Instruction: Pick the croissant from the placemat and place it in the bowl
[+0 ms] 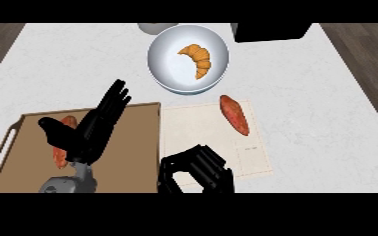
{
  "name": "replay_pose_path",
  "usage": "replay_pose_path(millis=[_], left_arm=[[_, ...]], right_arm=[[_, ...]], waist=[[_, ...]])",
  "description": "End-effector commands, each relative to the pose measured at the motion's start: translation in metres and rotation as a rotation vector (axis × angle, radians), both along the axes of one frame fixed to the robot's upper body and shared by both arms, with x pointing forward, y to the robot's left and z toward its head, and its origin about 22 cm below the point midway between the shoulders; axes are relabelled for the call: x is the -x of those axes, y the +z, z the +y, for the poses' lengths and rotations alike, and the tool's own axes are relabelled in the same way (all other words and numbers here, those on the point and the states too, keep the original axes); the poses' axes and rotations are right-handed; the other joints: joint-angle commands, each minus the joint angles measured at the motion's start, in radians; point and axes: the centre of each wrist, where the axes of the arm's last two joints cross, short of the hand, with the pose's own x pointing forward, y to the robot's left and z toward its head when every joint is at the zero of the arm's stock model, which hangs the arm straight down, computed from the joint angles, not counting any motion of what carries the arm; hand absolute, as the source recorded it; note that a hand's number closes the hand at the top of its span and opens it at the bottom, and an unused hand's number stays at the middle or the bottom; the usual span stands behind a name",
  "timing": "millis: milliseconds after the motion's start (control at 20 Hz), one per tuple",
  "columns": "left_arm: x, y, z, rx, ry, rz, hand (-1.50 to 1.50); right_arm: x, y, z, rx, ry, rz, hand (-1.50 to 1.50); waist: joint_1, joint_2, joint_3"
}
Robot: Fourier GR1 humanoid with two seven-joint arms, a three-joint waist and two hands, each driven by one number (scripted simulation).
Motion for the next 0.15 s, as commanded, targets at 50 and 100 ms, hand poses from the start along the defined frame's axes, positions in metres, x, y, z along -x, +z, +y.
replay_pose_path(millis=[50, 100], left_arm=[[0.002, 0.0, 0.001, -0.011, 0.004, 0.001, 0.0], [-0.003, 0.007, 0.001, -0.005, 0.007, -0.007, 0.0]], right_arm=[[0.102, -0.027, 0.019, -0.039, 0.044, 0.109, 1.5], [0.111, -0.038, 0.018, -0.006, 0.059, 0.143, 1.5]], waist=[[0.002, 0.007, 0.0], [0.006, 0.011, 0.002]])
